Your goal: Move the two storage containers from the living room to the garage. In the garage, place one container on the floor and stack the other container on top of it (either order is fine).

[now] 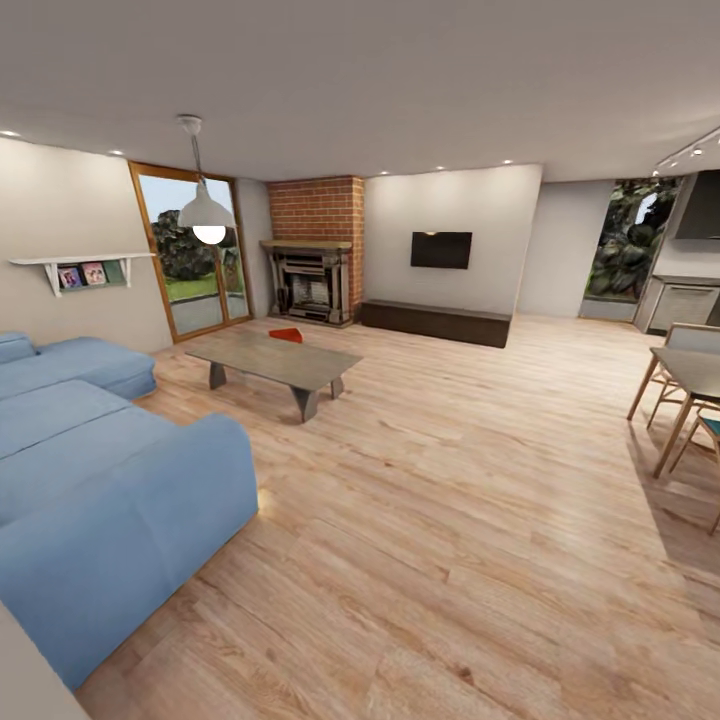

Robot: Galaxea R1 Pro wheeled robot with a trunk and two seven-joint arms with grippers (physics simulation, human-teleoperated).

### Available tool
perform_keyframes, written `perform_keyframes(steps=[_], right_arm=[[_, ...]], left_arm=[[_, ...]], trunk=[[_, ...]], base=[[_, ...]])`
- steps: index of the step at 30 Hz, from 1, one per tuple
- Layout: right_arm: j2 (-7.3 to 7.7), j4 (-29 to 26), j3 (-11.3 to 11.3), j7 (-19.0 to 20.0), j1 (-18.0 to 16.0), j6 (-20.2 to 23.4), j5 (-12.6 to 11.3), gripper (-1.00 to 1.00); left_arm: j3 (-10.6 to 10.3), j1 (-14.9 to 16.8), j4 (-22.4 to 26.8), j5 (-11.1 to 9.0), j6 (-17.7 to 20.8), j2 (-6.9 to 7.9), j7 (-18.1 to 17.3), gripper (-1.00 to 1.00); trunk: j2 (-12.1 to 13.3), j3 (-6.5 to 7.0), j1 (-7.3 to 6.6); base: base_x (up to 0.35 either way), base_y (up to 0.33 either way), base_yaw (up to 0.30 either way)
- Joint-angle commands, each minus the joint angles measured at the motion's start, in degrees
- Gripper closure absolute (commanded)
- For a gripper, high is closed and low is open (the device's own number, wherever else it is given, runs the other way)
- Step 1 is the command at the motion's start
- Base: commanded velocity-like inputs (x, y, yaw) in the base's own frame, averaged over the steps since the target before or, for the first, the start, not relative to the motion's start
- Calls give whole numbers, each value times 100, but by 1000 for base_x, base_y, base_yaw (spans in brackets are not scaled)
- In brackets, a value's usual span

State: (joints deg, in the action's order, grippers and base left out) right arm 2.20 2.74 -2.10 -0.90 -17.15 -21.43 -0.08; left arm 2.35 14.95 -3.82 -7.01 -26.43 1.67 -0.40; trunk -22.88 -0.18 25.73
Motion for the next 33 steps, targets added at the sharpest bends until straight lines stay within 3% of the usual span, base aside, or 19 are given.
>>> perform_keyframes(steps=[1, 33], right_arm=[[0, 25, -22, -9, -8, -37, 1, -100], [0, 16, -34, -6, -8, -45, 17, -100]], left_arm=[[20, 8, -26, -7, -37, -2, -4, -100], [20, 8, -24, -5, -37, 0, 3, -100]], trunk=[[-4, -2, 6], [-4, -2, 6]], base=[[326, -91, 0], [326, -131, 0]])
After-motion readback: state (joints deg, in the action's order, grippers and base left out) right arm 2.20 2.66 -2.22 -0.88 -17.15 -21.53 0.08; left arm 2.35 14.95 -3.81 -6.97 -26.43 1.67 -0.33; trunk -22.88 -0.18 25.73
